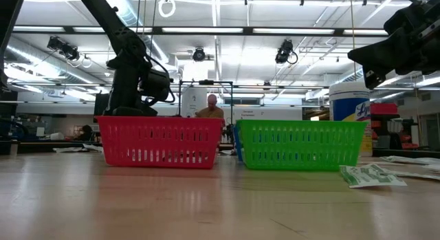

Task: Pick & Place First Aid Supplies
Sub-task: Put the gray towelette pack into the black bin

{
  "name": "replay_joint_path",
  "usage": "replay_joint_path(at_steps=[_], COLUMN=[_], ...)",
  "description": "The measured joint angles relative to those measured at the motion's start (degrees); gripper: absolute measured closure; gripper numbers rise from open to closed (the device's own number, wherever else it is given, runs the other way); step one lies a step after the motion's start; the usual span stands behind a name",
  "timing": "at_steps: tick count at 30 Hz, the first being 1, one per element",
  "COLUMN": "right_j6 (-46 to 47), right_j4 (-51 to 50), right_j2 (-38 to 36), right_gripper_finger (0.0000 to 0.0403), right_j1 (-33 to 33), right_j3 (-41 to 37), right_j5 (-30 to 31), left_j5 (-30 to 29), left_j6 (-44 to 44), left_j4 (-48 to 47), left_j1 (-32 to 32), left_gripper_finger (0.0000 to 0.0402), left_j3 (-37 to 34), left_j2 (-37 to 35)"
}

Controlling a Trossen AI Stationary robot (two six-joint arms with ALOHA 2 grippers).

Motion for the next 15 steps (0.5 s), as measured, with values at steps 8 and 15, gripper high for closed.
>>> replay_joint_path(at_steps=[8,15], right_j6=[0.02,0.01], right_j4=[0.0,0.0], right_j2=[0.0,0.0], right_gripper_finger=[0.0385,0.0385], right_j1=[-0.01,-0.01], right_j3=[0.01,0.0], right_j5=[0.02,0.02], left_j5=[0.0,-0.34], left_j6=[-0.44,-0.14], left_j4=[-0.09,0.09], left_j1=[-0.29,-1.29], left_gripper_finger=[0.0182,0.0218], left_j3=[-0.02,-0.02], left_j2=[0.0,0.0])
